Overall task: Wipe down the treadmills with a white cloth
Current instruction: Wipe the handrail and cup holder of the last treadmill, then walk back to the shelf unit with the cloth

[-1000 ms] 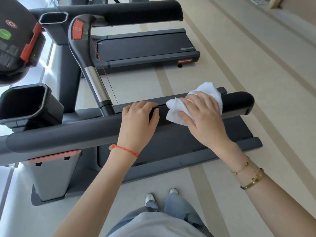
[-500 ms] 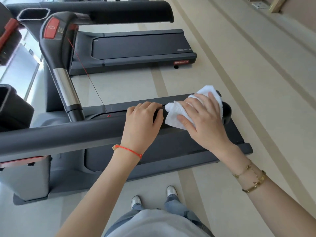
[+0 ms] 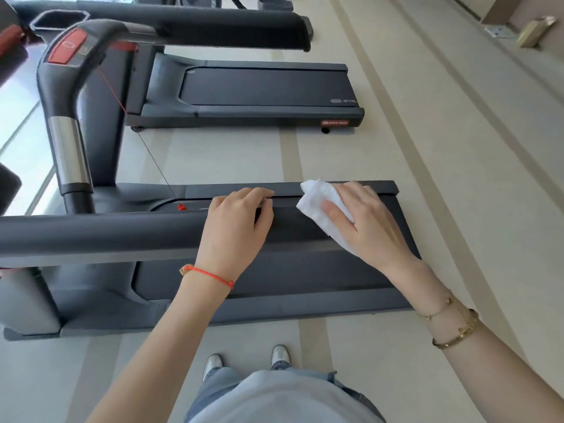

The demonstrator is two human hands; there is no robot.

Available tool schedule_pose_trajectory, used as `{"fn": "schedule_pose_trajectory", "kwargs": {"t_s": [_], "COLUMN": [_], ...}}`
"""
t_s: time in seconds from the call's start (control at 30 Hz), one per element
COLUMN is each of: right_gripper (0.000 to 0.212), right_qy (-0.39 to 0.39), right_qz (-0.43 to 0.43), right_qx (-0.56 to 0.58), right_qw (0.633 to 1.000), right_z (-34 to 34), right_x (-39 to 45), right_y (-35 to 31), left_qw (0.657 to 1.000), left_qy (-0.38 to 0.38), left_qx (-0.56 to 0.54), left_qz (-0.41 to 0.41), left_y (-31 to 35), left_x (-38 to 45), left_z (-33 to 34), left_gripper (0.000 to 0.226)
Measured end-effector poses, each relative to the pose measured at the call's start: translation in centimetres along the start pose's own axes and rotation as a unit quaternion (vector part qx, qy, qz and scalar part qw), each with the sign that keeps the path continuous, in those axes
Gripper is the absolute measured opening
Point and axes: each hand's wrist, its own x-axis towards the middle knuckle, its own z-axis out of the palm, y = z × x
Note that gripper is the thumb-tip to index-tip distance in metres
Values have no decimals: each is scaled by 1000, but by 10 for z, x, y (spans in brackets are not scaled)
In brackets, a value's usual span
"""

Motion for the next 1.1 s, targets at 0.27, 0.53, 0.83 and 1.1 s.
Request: {"fn": "schedule_pose_trajectory", "kwargs": {"t_s": [0.27, 0.53, 0.83, 1.1], "right_gripper": [31, 22, 22, 22], "right_qy": [37, 98, 174, 216], "right_qz": [113, 216, 344, 436], "right_qx": [69, 63, 31, 9], "right_qw": [990, 969, 922, 874], "right_z": [-25, -48, -72, -83], "right_x": [-24, -79, -157, -224], "right_y": [42, 46, 26, 32], "left_qw": [998, 987, 949, 909], "left_qy": [-18, -71, -127, -211], "left_qx": [-42, -74, -137, -159], "left_qz": [31, 122, 253, 322], "left_y": [32, 64, 102, 145], "left_x": [7, 19, 12, -5], "left_z": [22, 41, 66, 106], "left_gripper": [24, 24, 24, 23]}}
